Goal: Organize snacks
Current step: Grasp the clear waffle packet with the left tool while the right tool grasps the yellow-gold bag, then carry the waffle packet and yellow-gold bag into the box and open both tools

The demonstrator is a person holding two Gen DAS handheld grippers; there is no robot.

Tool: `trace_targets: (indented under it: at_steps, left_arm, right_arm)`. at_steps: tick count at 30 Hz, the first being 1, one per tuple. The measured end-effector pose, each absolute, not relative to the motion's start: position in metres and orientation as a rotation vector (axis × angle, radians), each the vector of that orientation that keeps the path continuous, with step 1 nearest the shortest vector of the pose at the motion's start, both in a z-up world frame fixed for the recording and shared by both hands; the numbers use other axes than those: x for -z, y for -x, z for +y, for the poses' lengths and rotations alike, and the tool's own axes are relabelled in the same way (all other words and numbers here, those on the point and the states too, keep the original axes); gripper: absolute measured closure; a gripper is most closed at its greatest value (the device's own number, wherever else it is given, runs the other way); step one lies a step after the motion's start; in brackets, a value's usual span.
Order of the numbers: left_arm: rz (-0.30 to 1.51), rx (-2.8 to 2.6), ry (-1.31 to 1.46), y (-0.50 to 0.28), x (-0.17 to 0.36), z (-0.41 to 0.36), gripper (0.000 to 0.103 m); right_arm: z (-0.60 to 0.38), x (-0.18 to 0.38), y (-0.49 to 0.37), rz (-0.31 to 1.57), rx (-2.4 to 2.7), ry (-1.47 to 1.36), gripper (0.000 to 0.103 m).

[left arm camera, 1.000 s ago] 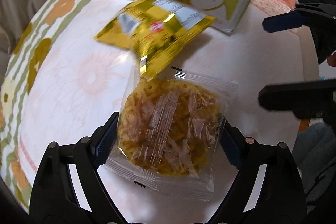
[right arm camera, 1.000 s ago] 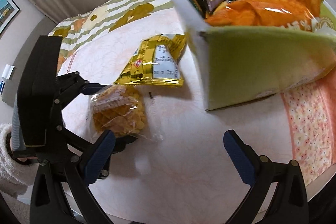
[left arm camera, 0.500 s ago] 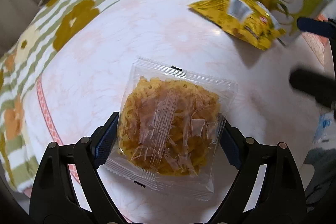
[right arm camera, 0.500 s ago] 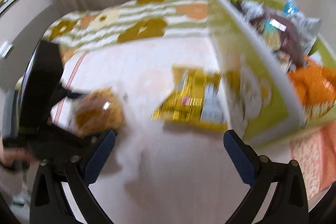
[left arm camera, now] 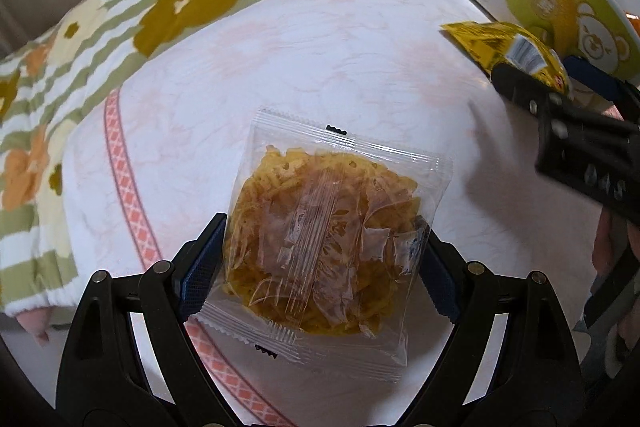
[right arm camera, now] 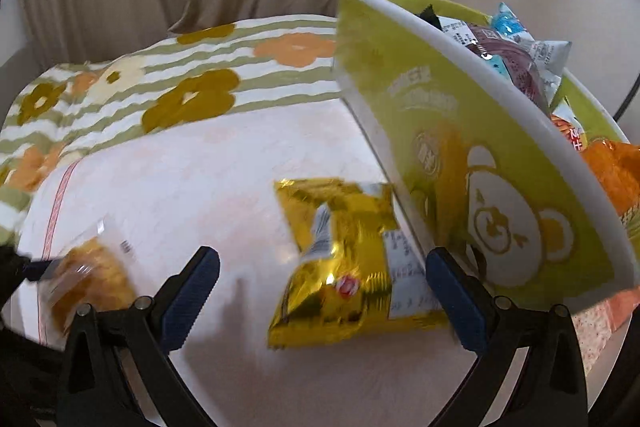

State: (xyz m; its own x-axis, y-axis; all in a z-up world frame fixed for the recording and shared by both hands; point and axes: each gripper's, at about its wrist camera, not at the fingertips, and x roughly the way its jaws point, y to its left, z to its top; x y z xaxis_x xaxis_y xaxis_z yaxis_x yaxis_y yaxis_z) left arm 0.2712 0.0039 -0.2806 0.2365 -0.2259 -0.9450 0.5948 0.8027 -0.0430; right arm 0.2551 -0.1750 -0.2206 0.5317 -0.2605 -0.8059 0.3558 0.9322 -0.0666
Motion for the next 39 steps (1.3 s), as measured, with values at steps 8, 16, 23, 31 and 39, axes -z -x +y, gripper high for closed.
trace_targets:
  at_steps: [8, 16, 23, 31, 39]
  left_arm:
    - [1.221, 0.565, -0.328, -0.273, 0.279, 0.017, 0.017]
    - [1.223, 0.567, -0.312, -0.28, 0.28, 0.019, 0.017]
    - [1.226, 0.559, -0.295, -0.282, 0.28, 0.02, 0.017]
    - [1.218, 0.534, -0.301, -0.282, 0.279, 0.02, 0.022]
    - [1.155, 0.496, -0.262, -0.28, 0.238, 0.029, 0.022]
  right_arm:
    - [-0.177, 0.235, -0.27, 1.063, 0.241, -0.274, 0.001]
    - [-0.191, 0.235, -0.282, 1.022, 0.308, -0.351, 0.001]
    - [-0.191, 0.243, -0.29, 1.07, 0.285, -0.283, 0.035]
    - [-0.186, 0.239, -0.284, 1.063, 0.209, -0.244, 0.041]
    - [-0.179, 0.19, -0.271, 0.975, 0.128, -0.225, 0.041]
